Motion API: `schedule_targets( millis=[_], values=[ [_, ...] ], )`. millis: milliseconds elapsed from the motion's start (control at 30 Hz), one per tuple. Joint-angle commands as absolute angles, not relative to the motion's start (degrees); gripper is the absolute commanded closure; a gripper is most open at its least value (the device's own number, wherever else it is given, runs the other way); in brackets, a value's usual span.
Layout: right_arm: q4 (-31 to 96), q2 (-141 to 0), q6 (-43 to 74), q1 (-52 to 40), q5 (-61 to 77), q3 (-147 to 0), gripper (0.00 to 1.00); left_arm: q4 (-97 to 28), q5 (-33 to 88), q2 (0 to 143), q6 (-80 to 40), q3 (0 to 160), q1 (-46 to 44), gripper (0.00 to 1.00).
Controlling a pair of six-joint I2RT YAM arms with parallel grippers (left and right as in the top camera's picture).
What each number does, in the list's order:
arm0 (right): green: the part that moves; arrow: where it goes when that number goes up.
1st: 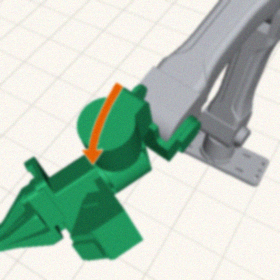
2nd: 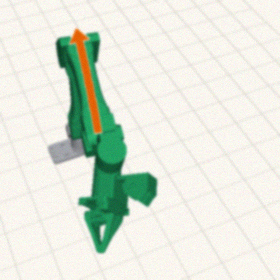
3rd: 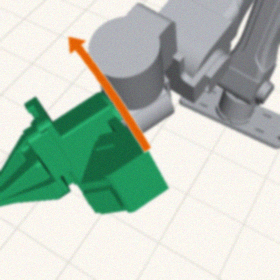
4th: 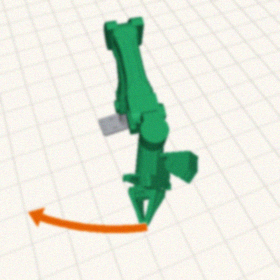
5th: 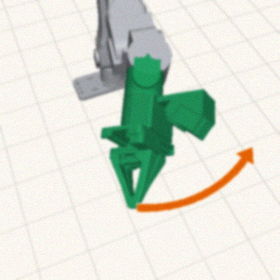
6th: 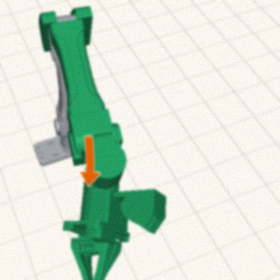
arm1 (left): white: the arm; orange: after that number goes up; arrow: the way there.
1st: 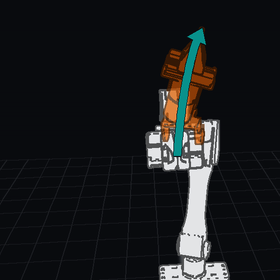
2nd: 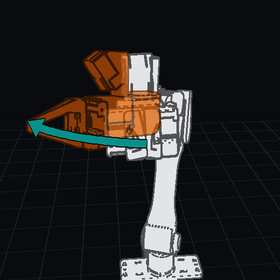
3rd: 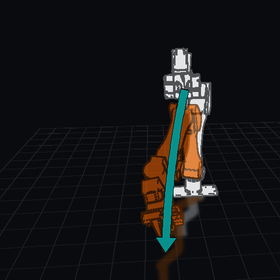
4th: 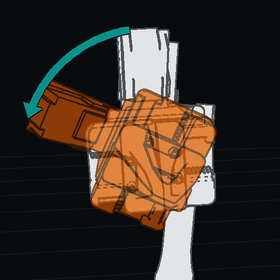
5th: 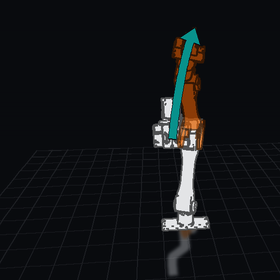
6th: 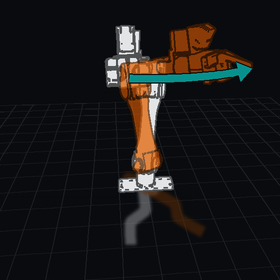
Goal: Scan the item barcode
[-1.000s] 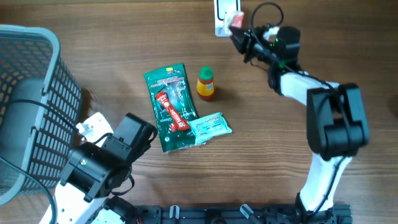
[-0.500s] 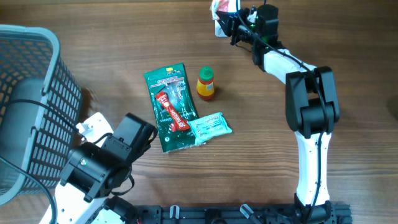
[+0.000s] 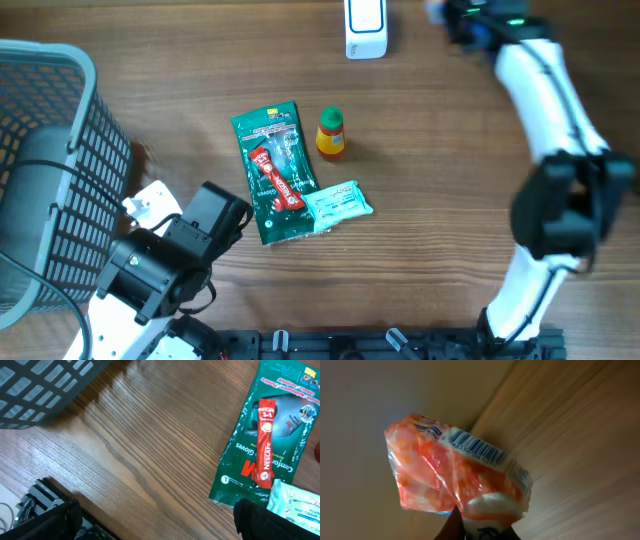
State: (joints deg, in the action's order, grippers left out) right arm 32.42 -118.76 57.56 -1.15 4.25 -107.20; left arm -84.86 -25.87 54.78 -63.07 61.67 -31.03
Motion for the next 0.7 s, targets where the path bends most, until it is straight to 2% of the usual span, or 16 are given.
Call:
schedule_targets(
  millis=[0, 100, 267, 367, 400, 467, 500, 533, 600, 633, 667],
  values=[
    [40.34, -115.72, 53.98, 4.78, -25.1, -107.94, 0.95, -84.93, -26.46, 54.54, -63.0, 61.89, -30.96, 0.0],
    [44.53, -116.75, 53.69, 12.16, -33.45, -106.1, 0.95, -84.93, -26.46, 54.54, -63.0, 61.89, -30.96, 0.0],
    [44.62, -121.73, 49.47, 24.97, -30.33, -102.21, 0.95, -84.93, -26.44, 54.54, -63.0, 61.89, -30.96, 0.0],
    [47.07, -125.69, 49.12, 30.94, -25.12, -101.49, 0.83, -84.93, -26.46, 54.54, -63.0, 61.89, -30.96, 0.0],
    [48.03, -127.07, 49.54, 33.01, -22.48, -101.49, 0.84, -84.93, -26.46, 54.54, -63.0, 61.89, -30.96, 0.0],
    [49.63, -127.96, 49.71, 35.7, -19.31, -101.49, 0.92, -84.93, -26.46, 54.54, -63.0, 61.89, -30.96, 0.0],
    [50.22, -127.94, 49.67, 37.36, -17.02, -101.51, 0.91, -84.93, -26.46, 54.54, -63.0, 61.89, -30.96, 0.0],
    [50.39, -127.15, 44.8, 39.53, -10.83, -102.19, 0.7, -84.93, -26.46, 54.54, -63.0, 61.89, -30.96, 0.0],
    [50.37, -125.84, 38.7, 41.01, -3.64, -103.77, 0.38, -84.93, -26.46, 54.54, -63.0, 61.89, -30.96, 0.0],
    [50.41, -124.92, 37.28, 41.41, -1.15, -104.49, 0.26, -84.93, -26.46, 54.54, -63.0, 61.89, -30.96, 0.0],
    [50.63, -122.54, 36.16, 41.58, 1.04, -105.34, 0.06, -84.93, -26.46, 54.54, -63.0, 61.89, -30.96, 0.0]
  ],
)
